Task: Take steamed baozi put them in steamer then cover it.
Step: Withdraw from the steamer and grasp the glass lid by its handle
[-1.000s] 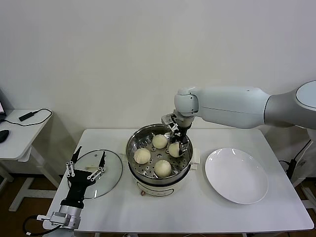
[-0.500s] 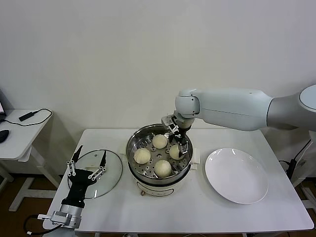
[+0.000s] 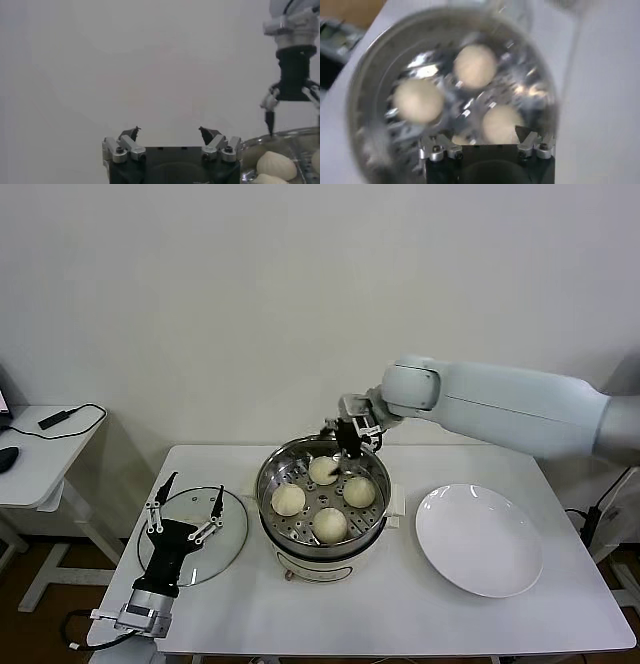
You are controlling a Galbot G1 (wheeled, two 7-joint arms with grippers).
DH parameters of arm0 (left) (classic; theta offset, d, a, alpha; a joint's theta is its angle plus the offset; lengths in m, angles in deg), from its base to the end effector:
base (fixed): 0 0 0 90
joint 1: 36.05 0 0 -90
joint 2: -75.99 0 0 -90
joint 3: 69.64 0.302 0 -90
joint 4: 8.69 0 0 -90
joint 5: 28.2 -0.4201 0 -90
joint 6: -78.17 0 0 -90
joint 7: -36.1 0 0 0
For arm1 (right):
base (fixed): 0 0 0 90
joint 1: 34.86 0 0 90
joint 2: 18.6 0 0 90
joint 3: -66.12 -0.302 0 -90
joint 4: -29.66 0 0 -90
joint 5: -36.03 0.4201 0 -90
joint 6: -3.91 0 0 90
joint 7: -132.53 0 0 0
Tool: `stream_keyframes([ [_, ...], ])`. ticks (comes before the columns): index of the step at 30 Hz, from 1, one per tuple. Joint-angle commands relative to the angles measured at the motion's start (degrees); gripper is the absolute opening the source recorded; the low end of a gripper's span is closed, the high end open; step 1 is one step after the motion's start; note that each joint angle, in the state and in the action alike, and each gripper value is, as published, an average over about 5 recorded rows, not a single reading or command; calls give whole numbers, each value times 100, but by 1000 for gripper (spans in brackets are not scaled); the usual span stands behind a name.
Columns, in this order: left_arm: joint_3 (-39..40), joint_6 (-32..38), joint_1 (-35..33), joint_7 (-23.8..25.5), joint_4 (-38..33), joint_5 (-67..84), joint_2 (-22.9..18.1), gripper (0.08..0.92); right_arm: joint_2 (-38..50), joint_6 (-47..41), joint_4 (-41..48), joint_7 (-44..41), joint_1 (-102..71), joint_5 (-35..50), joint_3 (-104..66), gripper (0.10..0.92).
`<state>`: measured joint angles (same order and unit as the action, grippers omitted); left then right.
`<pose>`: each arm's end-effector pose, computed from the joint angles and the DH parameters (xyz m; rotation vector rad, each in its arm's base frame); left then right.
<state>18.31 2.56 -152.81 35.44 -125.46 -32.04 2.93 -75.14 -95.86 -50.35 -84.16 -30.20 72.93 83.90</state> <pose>0.2879 0.0457 -0.2616 0.1919 2.8376 0.4772 0.5385 0.1220 -0.0829 1.6438 -1.8120 1.4695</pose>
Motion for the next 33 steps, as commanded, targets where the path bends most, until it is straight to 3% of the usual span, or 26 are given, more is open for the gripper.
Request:
stream_keyframes([
  [1,126,274,215,-331,401,-1606,89,823,1561,1858,-847,5597,-2671,141,-3003,823],
  [4,150,314,261,-361,509,-1946,103,823,1804,2512,-963,6020,-3671,21,-3923,823],
  [9,148,343,303,-422,634,-2435,125,823,2046,3051,-1157,5939,-5654,-133,-6000,823],
  [17,7,652,362,-718,1139,-3823,272,823,1372,3443,-1313,5388,-8560,-588,-9078,823],
  [25,-258,760,198,-956,1601,-5190,521,823,382,3695,-1492,4895,-10041,-1069,-10203,823],
  [33,-381,441,187,-988,1975,-6280,604,823,-219,3702,-1738,4672,-10732,-1360,-10506,823],
])
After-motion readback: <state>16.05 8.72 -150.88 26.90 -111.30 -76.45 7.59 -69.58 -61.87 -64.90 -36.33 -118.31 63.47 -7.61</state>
